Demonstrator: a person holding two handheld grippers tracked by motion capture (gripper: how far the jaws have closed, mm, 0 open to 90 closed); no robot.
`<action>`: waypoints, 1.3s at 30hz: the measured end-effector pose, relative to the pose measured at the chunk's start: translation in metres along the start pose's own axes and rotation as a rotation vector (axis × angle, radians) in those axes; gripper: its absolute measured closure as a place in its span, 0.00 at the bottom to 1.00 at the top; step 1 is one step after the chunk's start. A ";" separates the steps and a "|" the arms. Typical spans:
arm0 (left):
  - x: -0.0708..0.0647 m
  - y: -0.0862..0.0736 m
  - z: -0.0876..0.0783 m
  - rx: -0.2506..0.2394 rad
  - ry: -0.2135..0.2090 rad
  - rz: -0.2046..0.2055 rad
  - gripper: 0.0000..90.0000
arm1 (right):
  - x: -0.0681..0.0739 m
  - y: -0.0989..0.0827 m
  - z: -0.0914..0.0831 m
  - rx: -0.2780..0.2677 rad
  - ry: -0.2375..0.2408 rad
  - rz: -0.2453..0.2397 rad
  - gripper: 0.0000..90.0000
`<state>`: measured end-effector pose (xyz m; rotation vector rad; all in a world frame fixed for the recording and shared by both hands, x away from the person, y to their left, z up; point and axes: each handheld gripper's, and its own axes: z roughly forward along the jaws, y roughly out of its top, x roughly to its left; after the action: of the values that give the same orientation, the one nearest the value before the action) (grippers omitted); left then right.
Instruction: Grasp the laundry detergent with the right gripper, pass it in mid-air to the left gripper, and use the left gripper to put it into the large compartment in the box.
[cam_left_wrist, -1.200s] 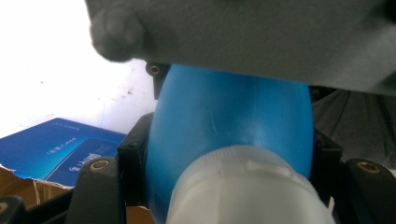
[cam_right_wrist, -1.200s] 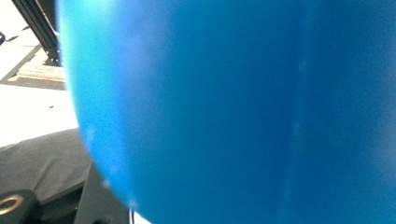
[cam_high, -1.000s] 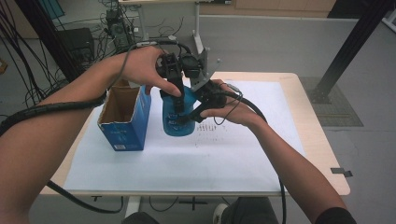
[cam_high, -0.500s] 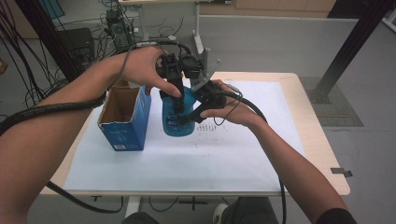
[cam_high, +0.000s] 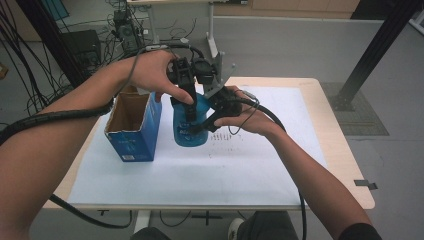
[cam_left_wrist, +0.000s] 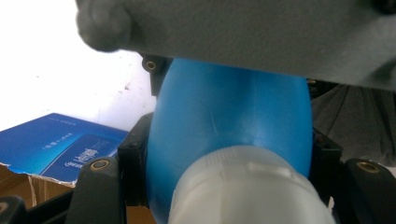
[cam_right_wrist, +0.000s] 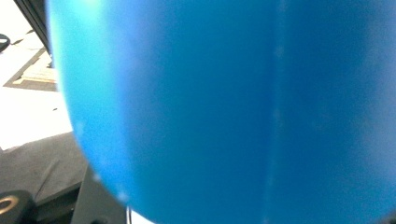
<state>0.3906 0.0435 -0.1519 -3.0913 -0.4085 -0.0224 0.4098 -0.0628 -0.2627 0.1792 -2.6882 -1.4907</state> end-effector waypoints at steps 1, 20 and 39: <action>0.000 0.000 0.000 0.002 0.000 0.001 0.40 | 0.000 0.000 0.000 0.001 0.000 0.003 0.44; 0.000 -0.001 0.001 -0.001 -0.015 -0.010 0.40 | 0.000 -0.005 0.000 -0.028 -0.008 0.011 0.38; 0.018 -0.019 -0.016 -0.016 -0.008 -0.196 0.40 | 0.007 -0.035 -0.038 0.116 -0.157 0.222 0.03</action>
<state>0.4026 0.0664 -0.1353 -3.0544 -0.7132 -0.0163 0.4100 -0.1141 -0.2718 -0.2339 -2.8041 -1.3384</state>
